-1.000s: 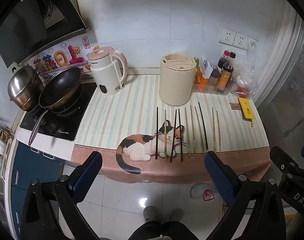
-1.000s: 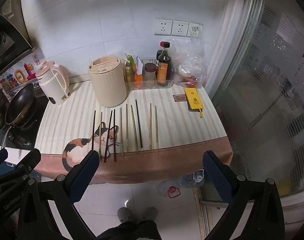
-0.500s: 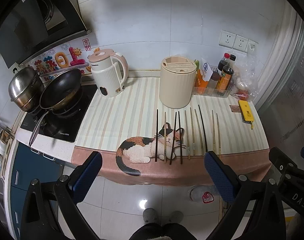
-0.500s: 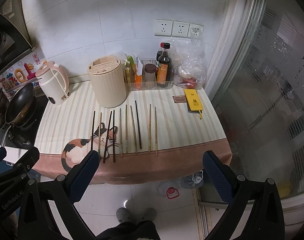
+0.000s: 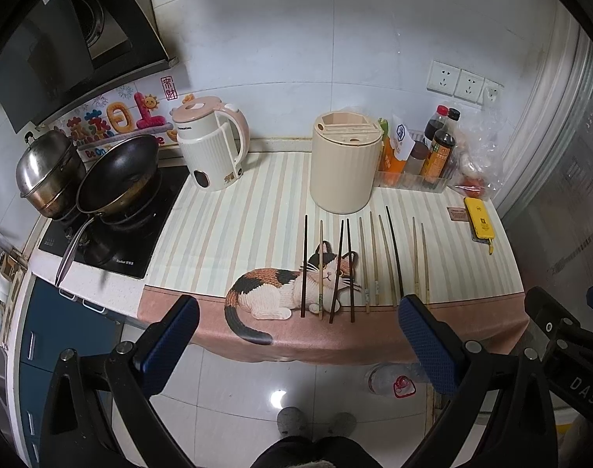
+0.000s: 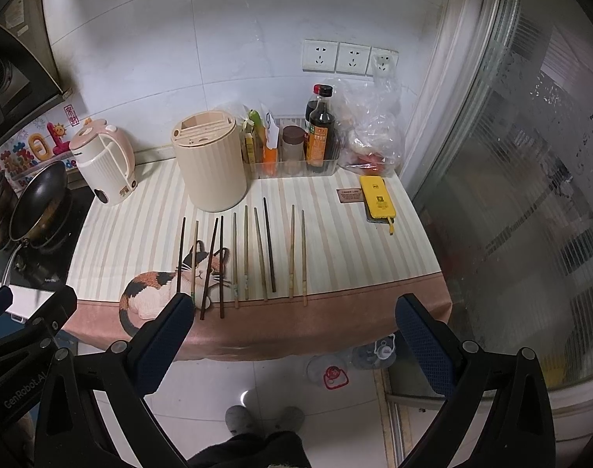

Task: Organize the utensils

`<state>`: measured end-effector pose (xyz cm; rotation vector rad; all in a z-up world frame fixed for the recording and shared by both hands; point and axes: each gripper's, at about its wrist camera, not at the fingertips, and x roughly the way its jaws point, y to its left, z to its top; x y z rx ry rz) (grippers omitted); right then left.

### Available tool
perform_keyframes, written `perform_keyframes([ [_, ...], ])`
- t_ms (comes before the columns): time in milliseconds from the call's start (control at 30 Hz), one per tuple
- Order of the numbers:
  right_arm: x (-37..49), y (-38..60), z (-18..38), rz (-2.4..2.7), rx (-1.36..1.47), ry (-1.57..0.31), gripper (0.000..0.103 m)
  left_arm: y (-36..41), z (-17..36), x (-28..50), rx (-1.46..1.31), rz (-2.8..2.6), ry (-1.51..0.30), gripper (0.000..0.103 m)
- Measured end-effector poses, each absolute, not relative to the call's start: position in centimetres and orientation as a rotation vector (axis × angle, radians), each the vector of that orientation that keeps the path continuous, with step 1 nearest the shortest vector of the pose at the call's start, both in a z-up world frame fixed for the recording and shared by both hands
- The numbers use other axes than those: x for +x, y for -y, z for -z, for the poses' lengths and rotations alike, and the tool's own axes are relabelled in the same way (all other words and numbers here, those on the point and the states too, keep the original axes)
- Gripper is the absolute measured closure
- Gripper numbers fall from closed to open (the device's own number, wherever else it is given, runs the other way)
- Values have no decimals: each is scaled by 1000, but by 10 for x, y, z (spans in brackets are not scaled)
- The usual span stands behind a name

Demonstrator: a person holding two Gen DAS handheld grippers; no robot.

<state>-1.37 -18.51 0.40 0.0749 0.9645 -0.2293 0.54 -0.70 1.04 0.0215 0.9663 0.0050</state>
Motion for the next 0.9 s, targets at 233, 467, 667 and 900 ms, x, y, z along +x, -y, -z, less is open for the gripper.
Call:
perform_keyframes([
  [233,-13,186,-3,229,74,-965,0,7,-10,6,20,-7,-964,0],
  [467,-11,186,-3,230,72,-964,0,7,-12,8,20,-7,-963,0],
  [667,-10,185,-5,229,71,-963,0,10,-15,10,20,-9,-961,0],
  [900,-11,185,-5,228,72,-962,0,10,-15,10,19,-9,-961,0],
])
